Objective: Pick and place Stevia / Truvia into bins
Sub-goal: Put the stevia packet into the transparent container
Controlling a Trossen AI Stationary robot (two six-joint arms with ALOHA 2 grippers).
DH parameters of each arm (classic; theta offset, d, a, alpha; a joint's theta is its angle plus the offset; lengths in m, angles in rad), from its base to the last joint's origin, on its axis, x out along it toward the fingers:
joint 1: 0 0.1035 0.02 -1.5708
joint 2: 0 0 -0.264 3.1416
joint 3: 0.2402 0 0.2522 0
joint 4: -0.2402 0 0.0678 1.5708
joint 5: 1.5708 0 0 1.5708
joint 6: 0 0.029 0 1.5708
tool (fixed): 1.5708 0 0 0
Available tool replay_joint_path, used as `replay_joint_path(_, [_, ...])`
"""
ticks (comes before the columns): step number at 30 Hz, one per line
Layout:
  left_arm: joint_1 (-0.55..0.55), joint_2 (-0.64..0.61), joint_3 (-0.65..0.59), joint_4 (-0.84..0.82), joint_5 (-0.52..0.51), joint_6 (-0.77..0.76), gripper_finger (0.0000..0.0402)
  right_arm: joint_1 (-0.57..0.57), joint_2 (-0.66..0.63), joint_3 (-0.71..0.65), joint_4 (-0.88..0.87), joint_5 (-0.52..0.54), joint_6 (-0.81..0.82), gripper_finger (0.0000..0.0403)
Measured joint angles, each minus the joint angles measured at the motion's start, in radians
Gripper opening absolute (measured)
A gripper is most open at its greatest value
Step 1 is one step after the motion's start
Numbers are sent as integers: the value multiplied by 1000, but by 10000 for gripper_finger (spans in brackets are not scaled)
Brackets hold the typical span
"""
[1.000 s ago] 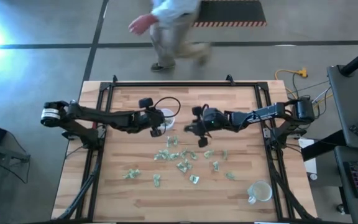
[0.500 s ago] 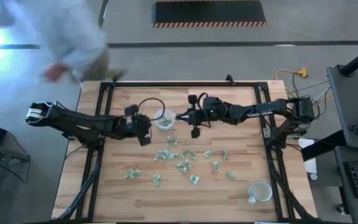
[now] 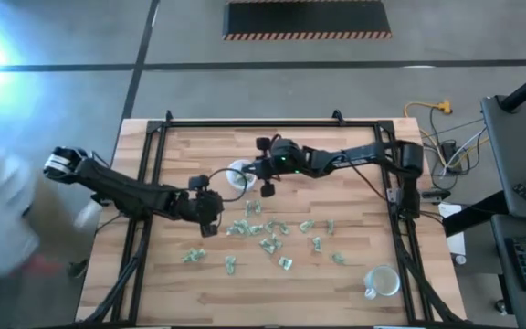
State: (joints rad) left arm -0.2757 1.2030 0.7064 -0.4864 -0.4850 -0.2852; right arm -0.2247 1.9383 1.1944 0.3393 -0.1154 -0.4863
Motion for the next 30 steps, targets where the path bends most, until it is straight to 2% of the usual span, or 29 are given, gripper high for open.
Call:
replay_joint_path(6, [-45, 39, 0, 13, 29, 0, 121, -32, 99, 142, -204, 2, 55, 9])
replay_joint_path(9, [-56, 61, 0, 20, 33, 2, 121, -38, 118, 180, -257, -22, 61, 23])
replay_joint_path(20, [-61, 157, 0, 67, 49, 3, 121, -36, 95, 186, -299, -50, 81, 135])
replay_joint_path(24, [-61, 195, 0, 127, 51, 24, 121, -30, 75, 186, -369, -51, 56, 154])
replay_joint_path(27, [-61, 238, 0, 192, 89, 69, 121, -21, 59, 186, -450, -54, 38, 161])
replay_joint_path(30, [-61, 274, 0, 233, 146, 104, 121, -15, 39, 183, -533, -103, 32, 162])
